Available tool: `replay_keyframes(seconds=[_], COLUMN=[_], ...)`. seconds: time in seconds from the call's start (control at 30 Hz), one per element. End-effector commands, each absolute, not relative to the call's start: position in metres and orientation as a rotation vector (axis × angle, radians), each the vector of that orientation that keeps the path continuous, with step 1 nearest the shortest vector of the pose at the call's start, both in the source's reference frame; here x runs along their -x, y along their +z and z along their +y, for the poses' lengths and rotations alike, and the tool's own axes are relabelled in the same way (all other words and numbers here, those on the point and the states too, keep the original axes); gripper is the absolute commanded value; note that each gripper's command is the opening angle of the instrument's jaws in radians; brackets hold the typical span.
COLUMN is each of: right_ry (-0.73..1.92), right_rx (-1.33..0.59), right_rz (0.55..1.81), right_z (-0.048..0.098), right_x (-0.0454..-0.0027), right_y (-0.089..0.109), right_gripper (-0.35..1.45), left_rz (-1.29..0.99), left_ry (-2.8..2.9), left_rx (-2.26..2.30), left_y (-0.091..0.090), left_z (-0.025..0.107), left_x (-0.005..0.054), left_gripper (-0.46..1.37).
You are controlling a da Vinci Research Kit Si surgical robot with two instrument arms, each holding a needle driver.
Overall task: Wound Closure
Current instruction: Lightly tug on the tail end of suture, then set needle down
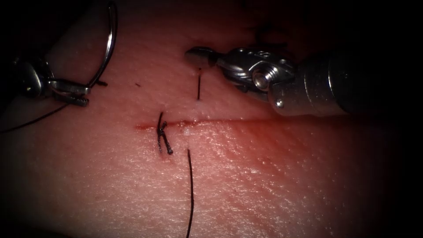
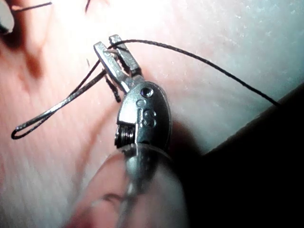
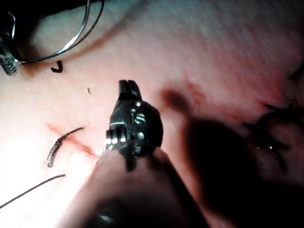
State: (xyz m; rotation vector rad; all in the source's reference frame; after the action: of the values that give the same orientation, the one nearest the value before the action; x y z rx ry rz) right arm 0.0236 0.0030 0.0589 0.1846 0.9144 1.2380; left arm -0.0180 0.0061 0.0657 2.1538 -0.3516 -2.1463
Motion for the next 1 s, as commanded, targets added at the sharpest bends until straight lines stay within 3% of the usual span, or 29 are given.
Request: replay_keyframes(seconds=[0.03,0.6,0.63,0.67,0.73,0.8,1.0], right_ry=[1.240,1.229,1.228,1.228,1.230,1.233,1.181], right_rx=[-0.184,-0.215,-0.218,-0.220,-0.223,-0.224,-0.226], right_rz=[0.916,0.940,0.943,0.945,0.956,0.994,1.064], right_z=[0.0030,0.0027,0.0027,0.0028,0.0030,0.0031,0.0022], right_x=[-0.0236,-0.0235,-0.0233,-0.0231,-0.0228,-0.0223,-0.0195], right_y=[0.0588,0.0580,0.0578,0.0576,0.0572,0.0565,0.0538], right_gripper=[-0.35,-0.35,0.36,0.78,1.16,1.30,1.21], left_rz=[-0.348,-0.357,-0.364,-0.360,-0.357,-0.340,-0.322], left_ry=[-2.146,-2.153,-2.163,-2.169,-2.176,-2.184,-2.209], left_rx=[-2.153,-2.151,-2.146,-2.148,-2.150,-2.151,-2.115], left_y=[0.0657,0.0662,0.0667,0.0669,0.0673,0.0675,0.0671], left_z=[0.0061,0.0061,0.0063,0.0063,0.0064,0.0064,0.0064], left_x=[0.0180,0.0180,0.0179,0.0178,0.0177,0.0177,0.0174], left_gripper=[-0.35,-0.35,-0.35,-0.35,-0.35,-0.35,-0.35])
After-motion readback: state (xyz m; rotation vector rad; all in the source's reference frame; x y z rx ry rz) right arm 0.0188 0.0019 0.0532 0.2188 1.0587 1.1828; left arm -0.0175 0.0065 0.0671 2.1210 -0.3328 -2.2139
